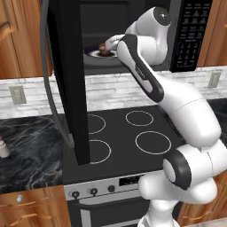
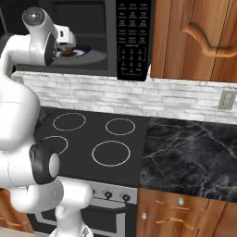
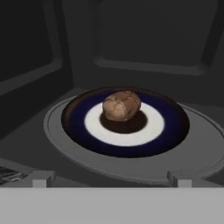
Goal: Retrieve the reheated potato from the microwave, then place the potato, cheese, and condiment on the cutting board.
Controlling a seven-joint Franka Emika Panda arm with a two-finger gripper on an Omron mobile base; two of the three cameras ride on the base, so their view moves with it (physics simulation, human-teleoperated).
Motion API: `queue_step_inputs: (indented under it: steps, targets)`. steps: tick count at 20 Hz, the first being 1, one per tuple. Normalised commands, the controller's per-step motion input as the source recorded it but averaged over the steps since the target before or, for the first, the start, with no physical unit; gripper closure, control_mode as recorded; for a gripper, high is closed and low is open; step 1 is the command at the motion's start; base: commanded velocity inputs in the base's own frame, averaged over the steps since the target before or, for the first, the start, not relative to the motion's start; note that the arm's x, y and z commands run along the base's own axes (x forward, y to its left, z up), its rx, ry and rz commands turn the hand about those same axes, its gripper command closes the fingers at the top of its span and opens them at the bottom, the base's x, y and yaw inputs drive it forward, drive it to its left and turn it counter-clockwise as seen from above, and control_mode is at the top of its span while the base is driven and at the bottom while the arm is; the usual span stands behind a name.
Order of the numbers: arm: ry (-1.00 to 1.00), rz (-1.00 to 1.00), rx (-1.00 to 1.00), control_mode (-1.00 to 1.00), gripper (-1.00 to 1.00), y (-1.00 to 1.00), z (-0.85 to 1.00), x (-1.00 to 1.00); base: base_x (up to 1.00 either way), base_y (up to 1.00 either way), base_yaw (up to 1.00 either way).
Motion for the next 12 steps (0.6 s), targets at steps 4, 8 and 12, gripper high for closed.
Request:
queue_step_inputs:
  steps: [4,8,12]
  targets:
    - [0.03,0.00,0.00,-1.00,-1.00,0.13,0.01,0.46,0.00,0.00,0.00]
    - [0.00,0.00,-0.01,-1.00,-1.00,0.15,-0.02,0.31,0.00,0.00,0.00]
    - [0.00,-0.01,-0.05,-1.00,-1.00,0.21,-0.16,0.26,0.00,0.00,0.00]
